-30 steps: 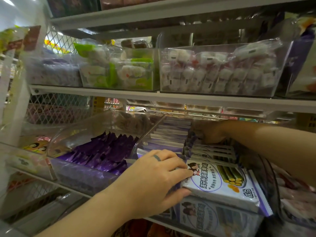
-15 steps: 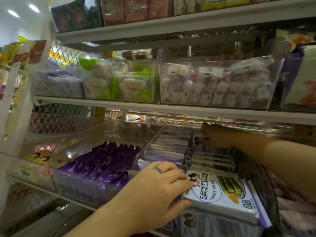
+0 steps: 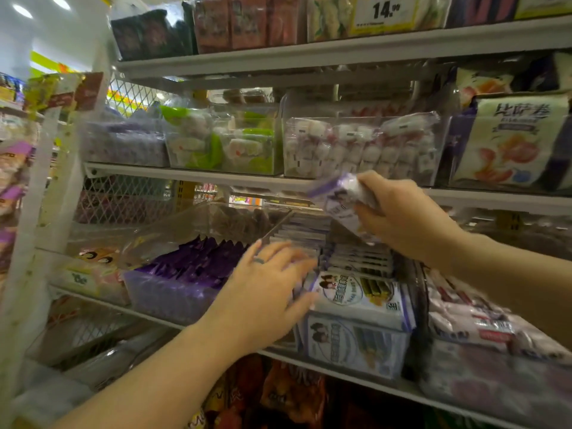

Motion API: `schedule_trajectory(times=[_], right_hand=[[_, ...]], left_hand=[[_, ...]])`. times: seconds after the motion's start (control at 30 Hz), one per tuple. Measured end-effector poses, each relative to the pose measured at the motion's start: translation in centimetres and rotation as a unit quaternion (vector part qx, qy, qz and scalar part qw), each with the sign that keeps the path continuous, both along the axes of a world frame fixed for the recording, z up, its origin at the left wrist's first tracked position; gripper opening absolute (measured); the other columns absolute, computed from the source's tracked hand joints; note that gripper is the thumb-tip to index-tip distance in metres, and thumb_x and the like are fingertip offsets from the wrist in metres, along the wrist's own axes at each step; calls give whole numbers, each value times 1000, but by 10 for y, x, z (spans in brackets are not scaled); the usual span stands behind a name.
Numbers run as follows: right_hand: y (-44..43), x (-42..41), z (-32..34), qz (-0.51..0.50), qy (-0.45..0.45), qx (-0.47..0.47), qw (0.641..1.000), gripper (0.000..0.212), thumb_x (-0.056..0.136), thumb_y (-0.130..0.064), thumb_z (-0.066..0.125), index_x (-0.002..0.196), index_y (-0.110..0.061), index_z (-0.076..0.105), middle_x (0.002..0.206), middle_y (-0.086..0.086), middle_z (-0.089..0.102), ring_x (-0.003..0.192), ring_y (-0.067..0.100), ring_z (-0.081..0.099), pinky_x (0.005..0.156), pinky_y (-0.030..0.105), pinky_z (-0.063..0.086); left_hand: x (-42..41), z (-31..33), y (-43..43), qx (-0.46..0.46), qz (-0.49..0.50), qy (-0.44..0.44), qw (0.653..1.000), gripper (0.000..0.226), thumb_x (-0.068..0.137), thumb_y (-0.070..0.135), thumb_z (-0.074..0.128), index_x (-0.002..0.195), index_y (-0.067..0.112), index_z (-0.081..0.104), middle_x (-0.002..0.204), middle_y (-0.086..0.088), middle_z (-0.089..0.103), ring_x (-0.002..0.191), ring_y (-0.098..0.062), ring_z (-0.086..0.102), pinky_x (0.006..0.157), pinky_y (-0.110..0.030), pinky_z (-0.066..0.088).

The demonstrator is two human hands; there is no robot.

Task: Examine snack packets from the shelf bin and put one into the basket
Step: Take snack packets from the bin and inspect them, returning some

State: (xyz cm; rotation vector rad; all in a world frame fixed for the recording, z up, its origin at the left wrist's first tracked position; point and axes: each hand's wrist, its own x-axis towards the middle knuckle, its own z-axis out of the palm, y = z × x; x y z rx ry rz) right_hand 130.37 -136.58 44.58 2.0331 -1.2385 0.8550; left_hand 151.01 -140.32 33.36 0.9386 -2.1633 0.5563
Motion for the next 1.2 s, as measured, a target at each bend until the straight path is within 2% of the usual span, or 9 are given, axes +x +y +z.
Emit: schedule_trajectory(times=[0.07,0.2,0.33,0.5,0.6,0.73,0.97,1.1,1.2], right_hand=[[14,23,-2,89,-110,53,989,16,95,-25,56,106,-14,56,85,-1,66,67,9,67,55,24,55],[28,80,-34,246,-269,250,897,11,96,-21,55,104,-16,60,92,9,72,73,22,72,63,39,61],[27,147,-104,342,-348,395,778,14,97,-18,54,107,-15,63,95,11,73,67,20,69,55,31,56],[19,224,-199,390,-372,519,664,25,97,-15,54,119,-4,56,98,28,69,69,38,66,60,38,57],[14,253,-247,394,-394,533,636,28,95,-27,58,114,-8,62,107,25,68,87,47,64,74,47,55],[0,275,-282,387,-439,547,598,45,87,-48,62,109,-10,70,108,14,72,105,34,67,99,55,46],[-26,278,-325,321,-525,597,515,33,80,-33,65,93,-5,76,100,19,73,96,31,66,88,45,47],[-39,276,-333,274,-566,617,474,26,89,-16,59,70,-9,77,79,10,72,74,19,63,71,34,45],[-44,274,-337,264,-545,616,504,33,92,-22,56,68,-15,78,74,5,73,66,13,65,65,31,45]], left_hand=[[9,-2,12,72,-52,175,981,62,93,64,38,145,30,40,141,12,47,133,-6,35,112,-30,27],[47,-15,42,246,-180,489,818,93,61,79,47,140,31,46,117,25,59,104,11,53,88,-17,41],[99,-51,71,293,-252,604,696,47,73,60,55,100,27,73,97,3,76,86,-12,72,67,-26,56],[159,-110,89,307,-177,722,594,60,75,47,59,117,5,65,107,-20,72,100,-37,69,91,-53,52],[181,-142,94,308,-125,756,563,47,87,38,57,115,2,65,105,-24,71,97,-39,69,89,-53,54],[197,-185,89,311,-68,764,561,32,93,34,57,105,7,70,97,-21,73,91,-38,71,91,-55,53],[195,-244,68,336,-26,763,552,29,90,38,59,91,12,72,85,-14,76,76,-29,74,58,-32,58],[191,-258,60,353,-51,765,537,44,77,44,63,100,7,71,93,-18,75,85,-34,73,69,-40,60],[192,-260,53,369,-78,781,498,46,79,35,63,109,0,68,101,-25,72,94,-40,70,78,-47,59]])
